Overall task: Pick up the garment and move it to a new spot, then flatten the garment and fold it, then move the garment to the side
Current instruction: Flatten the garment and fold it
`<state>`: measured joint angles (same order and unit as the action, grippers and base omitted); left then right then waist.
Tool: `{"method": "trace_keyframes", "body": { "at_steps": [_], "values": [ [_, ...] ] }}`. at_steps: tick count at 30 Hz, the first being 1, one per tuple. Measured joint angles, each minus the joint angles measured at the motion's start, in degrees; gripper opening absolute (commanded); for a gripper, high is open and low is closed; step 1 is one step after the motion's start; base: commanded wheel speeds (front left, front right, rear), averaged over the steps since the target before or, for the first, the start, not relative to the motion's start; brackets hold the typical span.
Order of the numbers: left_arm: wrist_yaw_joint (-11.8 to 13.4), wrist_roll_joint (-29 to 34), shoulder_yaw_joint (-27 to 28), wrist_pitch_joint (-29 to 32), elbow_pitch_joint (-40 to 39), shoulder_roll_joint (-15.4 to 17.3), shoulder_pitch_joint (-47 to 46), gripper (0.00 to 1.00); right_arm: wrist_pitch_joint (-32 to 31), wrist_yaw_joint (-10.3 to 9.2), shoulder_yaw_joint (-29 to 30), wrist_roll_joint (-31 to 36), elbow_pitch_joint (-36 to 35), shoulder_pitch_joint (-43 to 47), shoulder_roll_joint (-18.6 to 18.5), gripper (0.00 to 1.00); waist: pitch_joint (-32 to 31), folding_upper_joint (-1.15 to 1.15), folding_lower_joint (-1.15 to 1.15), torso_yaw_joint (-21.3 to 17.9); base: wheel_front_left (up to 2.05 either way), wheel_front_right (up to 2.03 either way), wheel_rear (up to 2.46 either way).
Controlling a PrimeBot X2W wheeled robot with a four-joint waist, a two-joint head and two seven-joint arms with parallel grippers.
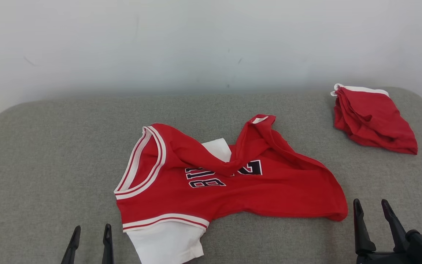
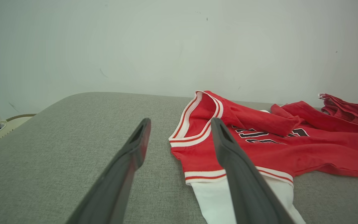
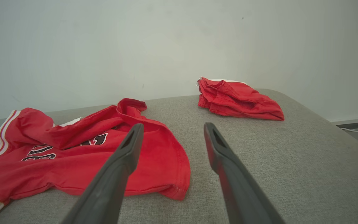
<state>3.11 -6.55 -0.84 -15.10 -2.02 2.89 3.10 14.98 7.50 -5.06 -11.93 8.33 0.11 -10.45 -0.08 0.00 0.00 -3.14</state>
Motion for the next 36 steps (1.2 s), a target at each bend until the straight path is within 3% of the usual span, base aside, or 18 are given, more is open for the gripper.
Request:
{"method": "trace_keyframes", "body": {
  "at_steps": [36],
  "values": [
    [-0.1, 0.2, 0.3, 0.0, 0.7, 0.0, 0.0, 1.0, 0.0, 0.0, 0.5, 0.3, 0.6, -0.1, 0.4, 1.0, 0.1, 0.0, 0.01, 0.1, 0.0, 0.0, 0.0]
  ]
}}
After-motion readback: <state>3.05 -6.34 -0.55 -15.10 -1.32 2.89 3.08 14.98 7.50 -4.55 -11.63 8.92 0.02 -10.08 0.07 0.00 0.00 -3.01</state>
